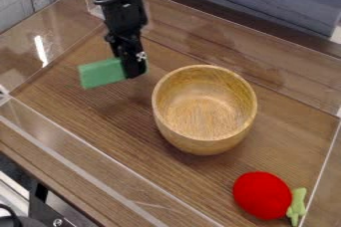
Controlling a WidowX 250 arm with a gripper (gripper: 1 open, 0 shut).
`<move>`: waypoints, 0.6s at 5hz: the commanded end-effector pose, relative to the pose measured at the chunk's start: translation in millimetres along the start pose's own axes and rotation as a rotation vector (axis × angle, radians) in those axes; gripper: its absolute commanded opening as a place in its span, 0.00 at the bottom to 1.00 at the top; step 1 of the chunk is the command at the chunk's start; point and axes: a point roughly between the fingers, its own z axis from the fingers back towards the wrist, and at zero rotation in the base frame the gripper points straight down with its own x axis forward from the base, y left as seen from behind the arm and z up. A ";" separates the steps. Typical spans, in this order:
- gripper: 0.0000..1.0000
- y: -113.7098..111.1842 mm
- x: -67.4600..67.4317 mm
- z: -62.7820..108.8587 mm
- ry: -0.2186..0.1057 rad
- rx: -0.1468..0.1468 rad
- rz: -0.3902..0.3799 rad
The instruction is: Put the green block in the brown bowl
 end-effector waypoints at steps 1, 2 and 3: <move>0.00 -20.8 20.6 22.9 -0.049 0.047 -0.040; 0.00 -39.3 34.5 24.7 -0.056 0.043 -0.056; 0.00 -60.7 41.2 23.8 -0.054 0.041 -0.068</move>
